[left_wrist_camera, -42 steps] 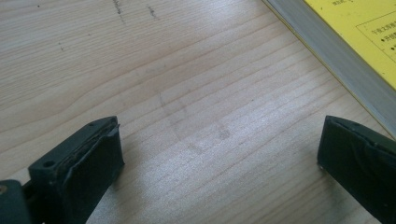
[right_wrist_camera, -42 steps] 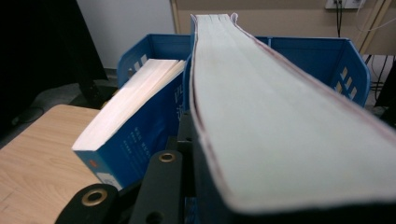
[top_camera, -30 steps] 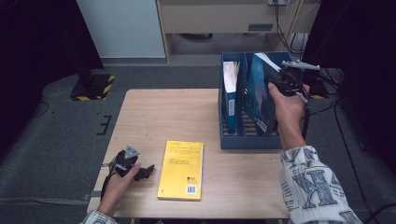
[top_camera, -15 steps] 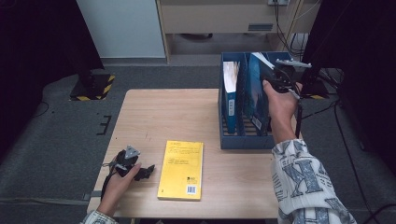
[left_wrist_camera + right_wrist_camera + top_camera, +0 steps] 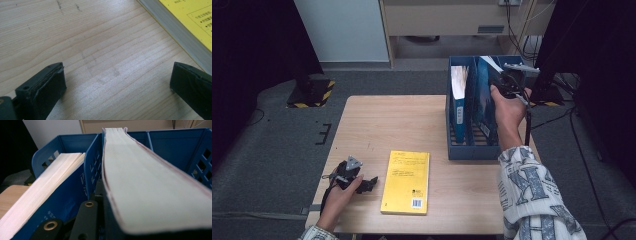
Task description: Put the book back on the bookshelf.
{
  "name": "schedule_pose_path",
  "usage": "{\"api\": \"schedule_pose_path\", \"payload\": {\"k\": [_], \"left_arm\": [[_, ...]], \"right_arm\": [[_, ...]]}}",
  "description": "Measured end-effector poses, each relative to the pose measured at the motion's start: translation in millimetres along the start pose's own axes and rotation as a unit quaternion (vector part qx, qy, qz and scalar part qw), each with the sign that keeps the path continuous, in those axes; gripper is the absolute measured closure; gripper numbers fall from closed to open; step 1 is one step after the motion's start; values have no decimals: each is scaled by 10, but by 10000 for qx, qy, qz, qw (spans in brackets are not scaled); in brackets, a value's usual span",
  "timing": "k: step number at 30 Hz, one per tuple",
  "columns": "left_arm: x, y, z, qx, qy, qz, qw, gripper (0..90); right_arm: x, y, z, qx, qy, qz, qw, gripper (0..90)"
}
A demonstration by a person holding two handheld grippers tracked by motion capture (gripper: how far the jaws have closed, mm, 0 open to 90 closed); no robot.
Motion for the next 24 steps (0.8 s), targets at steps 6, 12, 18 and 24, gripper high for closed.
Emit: {"api": "schedule_pose_path", "payload": {"k": [6,12,18,24], "left_arm": [[0,0,0,4,4,3,10000,0],[-1,1,0,6,3,5,10000,0],[-1,1,1,9,7,5,10000,0],[-2,2,2,12,7,6,10000,0]], "right_arm": [[7,64,-4,100,-76,73,9999,739],[20,113,13,133,-62,167,9998,739],[87,188,22,134,-32,148,9998,739],[135,262,24,105,-33,130,9999,738]]}}
Point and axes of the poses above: each handheld gripper's, and its own axes: y roughly forward along the jaws, x roughly out of its underside, z roughly to its right, the point moved 7 cm from there along y, roughly forward along the jaws, and after that the axes turned 11 degrees about -x, right-handed, at the moved point
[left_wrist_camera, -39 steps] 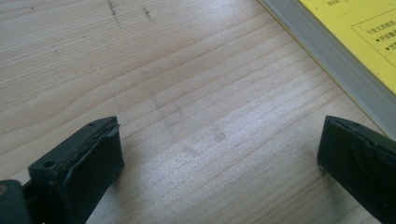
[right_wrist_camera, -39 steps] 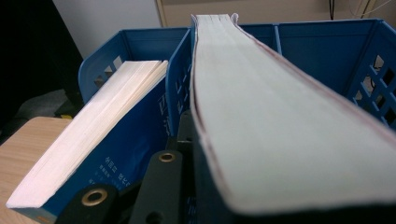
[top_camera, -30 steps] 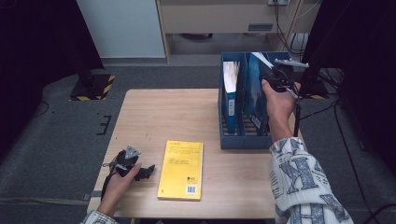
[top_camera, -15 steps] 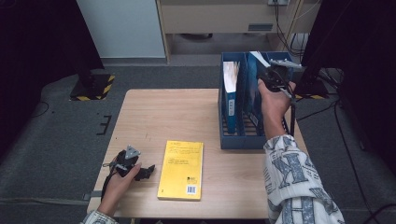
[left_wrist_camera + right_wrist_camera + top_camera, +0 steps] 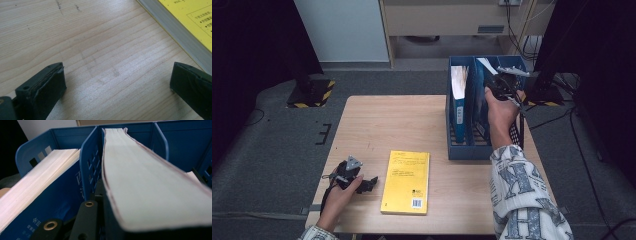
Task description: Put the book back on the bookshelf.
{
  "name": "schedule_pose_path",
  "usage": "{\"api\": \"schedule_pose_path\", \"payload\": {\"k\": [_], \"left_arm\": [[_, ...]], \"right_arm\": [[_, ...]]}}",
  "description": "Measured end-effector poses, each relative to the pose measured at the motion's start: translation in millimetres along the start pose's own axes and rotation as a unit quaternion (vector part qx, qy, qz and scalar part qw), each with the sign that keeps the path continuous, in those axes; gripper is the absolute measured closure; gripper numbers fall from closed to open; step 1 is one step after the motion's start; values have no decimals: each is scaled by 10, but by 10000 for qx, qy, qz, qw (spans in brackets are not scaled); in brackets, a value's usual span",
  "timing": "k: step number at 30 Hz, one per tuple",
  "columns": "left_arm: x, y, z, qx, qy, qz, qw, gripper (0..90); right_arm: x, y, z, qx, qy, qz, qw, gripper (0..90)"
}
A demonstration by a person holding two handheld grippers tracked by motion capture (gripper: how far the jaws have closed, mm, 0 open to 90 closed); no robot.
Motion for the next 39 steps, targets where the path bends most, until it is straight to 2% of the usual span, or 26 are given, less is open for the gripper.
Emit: {"api": "schedule_pose_path", "payload": {"k": [6,13,25,39], "left_arm": [[0,0,3,7,-14,-4,10000,0],[-2,2,5,11,-5,-4,10000,0],[-2,2,3,14,25,-18,10000,0],[-3,3,3,15,47,-26,10000,0]], "right_arm": [[62,32,-4,18,45,61,10000,738],[125,54,-14,41,-33,21,10000,739],[272,80,13,17,64,37,10000,738],[329,60,18,-41,138,72,9999,736]]}}
Point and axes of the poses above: each handheld gripper's, and its own axes: y roughly forward along the jaws, x roughly out of its underside, z roughly to its right, the point moved 7 cm from there along y, roughly forward along the jaws, and after that the axes turned 11 degrees about -x, right-handed, at the moved point
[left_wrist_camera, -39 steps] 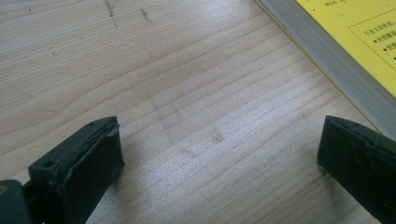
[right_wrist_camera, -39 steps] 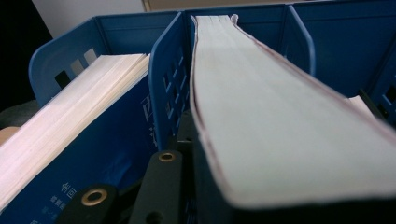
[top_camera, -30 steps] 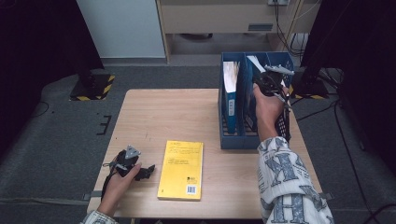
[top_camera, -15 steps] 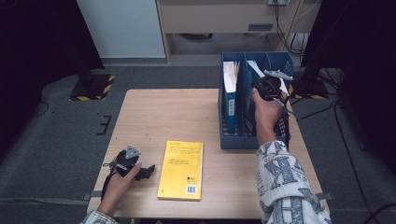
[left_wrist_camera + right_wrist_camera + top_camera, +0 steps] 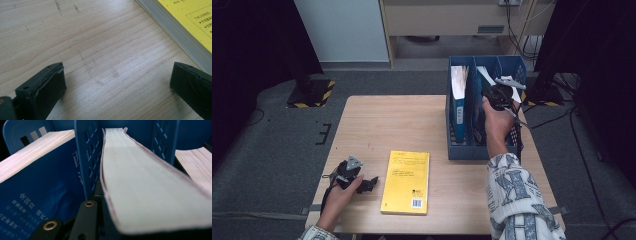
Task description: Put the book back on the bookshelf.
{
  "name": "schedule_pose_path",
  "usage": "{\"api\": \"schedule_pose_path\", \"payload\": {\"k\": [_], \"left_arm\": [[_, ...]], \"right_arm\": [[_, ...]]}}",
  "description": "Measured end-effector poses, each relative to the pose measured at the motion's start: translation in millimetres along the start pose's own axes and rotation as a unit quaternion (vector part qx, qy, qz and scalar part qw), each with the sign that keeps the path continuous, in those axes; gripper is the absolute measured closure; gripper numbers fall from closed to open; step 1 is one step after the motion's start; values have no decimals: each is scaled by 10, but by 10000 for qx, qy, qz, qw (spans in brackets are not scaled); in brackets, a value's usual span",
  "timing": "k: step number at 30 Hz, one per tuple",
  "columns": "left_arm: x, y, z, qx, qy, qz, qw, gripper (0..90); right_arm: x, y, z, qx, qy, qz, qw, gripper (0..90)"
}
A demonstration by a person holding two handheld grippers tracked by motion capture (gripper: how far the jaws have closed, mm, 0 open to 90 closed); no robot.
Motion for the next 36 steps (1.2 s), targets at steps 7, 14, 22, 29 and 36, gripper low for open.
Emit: {"api": "schedule_pose_path", "payload": {"k": [7,14,22,29,36], "left_arm": [[-2,1,3,-3,1,-2,10000,0],[-4,3,10,-1,-4,13,10000,0],[-5,3,11,-2,-9,14,10000,0],[-4,2,14,1,-17,13,10000,0],[-5,2,15,0,-17,12,10000,0]], "right_arm": [[33,-82,-12,-77,202,-206,9996,723],[110,-176,-61,-190,231,-185,9994,712],[175,-218,-135,-194,195,-138,9995,704],[220,-242,-173,-52,33,-69,10000,703],[267,-281,-184,-104,114,-10,9999,686]]}}
Point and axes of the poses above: each handheld gripper's, and its own axes: y roughly forward along the jaws, x roughly out of its underside, z roughly to its right, the point moved 7 cm from there along y, roughly forward along the jaws, and after that the axes turned 11 degrees about -x, right-handed, at the moved point
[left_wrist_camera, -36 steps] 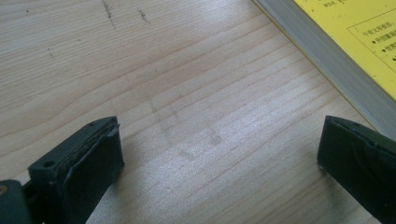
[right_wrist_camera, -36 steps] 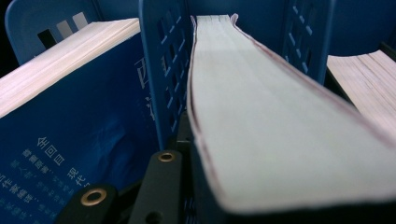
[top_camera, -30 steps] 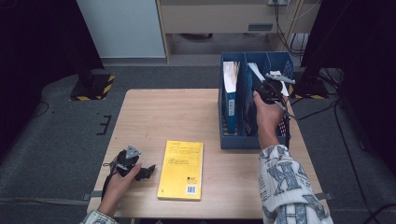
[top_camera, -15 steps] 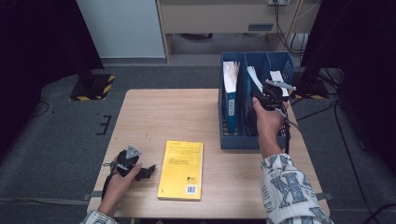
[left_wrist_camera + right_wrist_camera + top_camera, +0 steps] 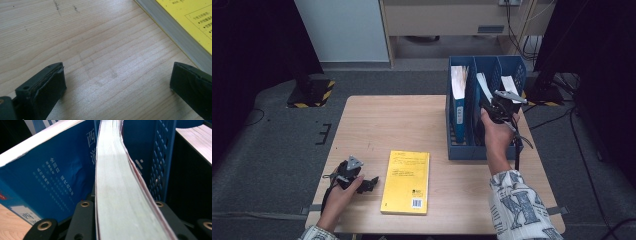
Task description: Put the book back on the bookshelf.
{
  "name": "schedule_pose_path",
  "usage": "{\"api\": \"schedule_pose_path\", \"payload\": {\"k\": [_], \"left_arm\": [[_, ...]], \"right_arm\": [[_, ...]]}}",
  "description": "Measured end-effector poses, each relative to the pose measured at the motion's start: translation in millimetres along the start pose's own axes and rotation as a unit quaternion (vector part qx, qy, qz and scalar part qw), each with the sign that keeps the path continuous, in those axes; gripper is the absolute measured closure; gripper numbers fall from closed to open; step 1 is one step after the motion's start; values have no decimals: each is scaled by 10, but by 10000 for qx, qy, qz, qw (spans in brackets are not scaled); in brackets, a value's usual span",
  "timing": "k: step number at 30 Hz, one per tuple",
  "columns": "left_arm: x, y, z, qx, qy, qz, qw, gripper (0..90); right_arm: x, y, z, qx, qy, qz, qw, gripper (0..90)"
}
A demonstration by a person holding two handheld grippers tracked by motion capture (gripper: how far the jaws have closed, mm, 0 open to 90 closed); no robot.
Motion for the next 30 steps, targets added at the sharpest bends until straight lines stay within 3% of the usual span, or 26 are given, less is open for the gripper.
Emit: {"api": "schedule_pose_path", "payload": {"k": [6,9,18,30], "left_arm": [[-1,0,1,0,2,-2,10000,0],[-1,0,2,1,4,-7,10000,0],[-3,1,6,7,5,-9,10000,0],[-7,4,14,19,9,-9,10000,0]], "right_arm": [[-27,-58,-25,-122,75,128,9998,611],[-70,-98,-36,-164,36,201,9997,609],[-183,-141,-36,-358,261,315,9985,639],[-213,-137,-51,-134,-19,154,9998,711]]}}
Point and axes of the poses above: each handheld gripper's, and its own axes: y roughly forward along the jaws, x roughly out of its underside, z roughly to its right, the point moved 7 cm from there along y, roughly forward along the jaws, and after that the axes turned 11 degrees about -x, right-handed, at the moved point
